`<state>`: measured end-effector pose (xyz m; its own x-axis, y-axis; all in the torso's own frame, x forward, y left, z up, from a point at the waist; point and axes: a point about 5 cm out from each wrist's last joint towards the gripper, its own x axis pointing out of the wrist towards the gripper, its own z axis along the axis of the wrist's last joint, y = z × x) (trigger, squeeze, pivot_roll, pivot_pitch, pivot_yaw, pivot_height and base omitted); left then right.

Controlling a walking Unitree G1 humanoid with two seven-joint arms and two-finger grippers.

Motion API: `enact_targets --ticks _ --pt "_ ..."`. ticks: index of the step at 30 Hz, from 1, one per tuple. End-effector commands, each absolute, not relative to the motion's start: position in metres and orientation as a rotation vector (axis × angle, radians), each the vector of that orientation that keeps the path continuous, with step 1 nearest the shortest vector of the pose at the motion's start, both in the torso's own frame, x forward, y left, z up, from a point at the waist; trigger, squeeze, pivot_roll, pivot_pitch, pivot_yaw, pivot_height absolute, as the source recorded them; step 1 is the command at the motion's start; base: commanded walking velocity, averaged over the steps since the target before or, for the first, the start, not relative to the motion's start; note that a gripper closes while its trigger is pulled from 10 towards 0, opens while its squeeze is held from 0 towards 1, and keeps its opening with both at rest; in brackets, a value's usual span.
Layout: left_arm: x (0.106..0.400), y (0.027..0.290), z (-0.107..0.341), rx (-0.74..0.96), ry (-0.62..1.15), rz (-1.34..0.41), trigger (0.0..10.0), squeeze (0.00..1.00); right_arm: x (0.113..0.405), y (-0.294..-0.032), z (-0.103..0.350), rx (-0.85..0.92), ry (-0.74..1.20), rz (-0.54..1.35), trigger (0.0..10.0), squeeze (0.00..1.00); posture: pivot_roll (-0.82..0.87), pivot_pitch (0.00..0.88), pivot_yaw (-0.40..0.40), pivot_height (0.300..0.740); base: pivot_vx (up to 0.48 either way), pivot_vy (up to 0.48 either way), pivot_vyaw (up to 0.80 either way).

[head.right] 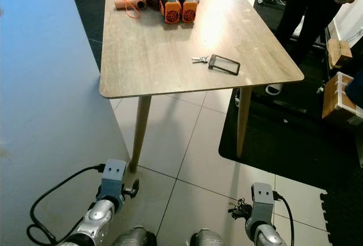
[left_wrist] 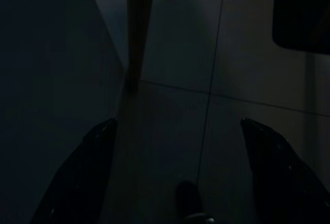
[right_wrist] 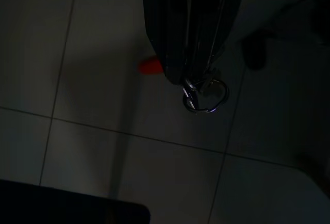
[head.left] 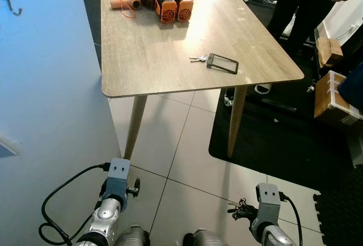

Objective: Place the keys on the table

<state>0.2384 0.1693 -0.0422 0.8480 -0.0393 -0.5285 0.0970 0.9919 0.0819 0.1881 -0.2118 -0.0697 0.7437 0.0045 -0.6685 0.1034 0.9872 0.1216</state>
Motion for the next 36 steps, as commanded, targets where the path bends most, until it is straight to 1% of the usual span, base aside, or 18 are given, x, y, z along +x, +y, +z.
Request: enact_targets --ticks 1,3,4,7,15,29,36 --pt "0.235 0.166 -0.045 0.113 0.569 -0.091 10.0 0.00 0.183 -0.208 -0.074 0.168 0.747 -0.062 10.0 0.00 0.02 0.089 -0.044 0.740 0.000 0.000 0.00" --pt "0.235 0.168 -0.045 0.117 0.568 -0.094 10.0 0.00 0.182 -0.205 -0.075 0.177 0.749 -0.063 10.0 0.00 0.03 0.090 -0.031 0.740 0.000 0.000 0.00" --pt "0.236 0.172 -0.044 0.126 0.567 -0.102 10.0 0.00 0.180 -0.198 -0.076 0.197 0.751 -0.066 10.0 0.00 0.04 0.091 -0.003 0.740 0.000 0.000 0.00" --pt "0.238 0.178 -0.042 0.141 0.567 -0.117 10.0 0.00 0.178 -0.190 -0.078 0.224 0.752 -0.073 10.0 0.00 0.05 0.092 0.011 0.740 0.000 0.000 0.00" --pt "0.240 0.184 -0.040 0.147 0.566 -0.115 10.0 0.00 0.176 -0.186 -0.080 0.241 0.753 -0.083 10.0 0.00 0.05 0.094 0.032 0.740 0.000 0.000 0.00" --pt "0.238 0.181 -0.042 0.120 0.573 -0.105 10.0 0.00 0.175 -0.194 -0.080 0.228 0.756 -0.090 10.0 0.00 0.05 0.086 0.009 0.740 0.000 0.000 0.00" --pt "0.235 0.173 -0.045 0.127 0.588 -0.127 10.0 0.00 0.176 -0.196 -0.079 0.213 0.762 -0.081 10.0 0.00 0.04 0.081 -0.024 0.740 0.000 0.000 0.00"
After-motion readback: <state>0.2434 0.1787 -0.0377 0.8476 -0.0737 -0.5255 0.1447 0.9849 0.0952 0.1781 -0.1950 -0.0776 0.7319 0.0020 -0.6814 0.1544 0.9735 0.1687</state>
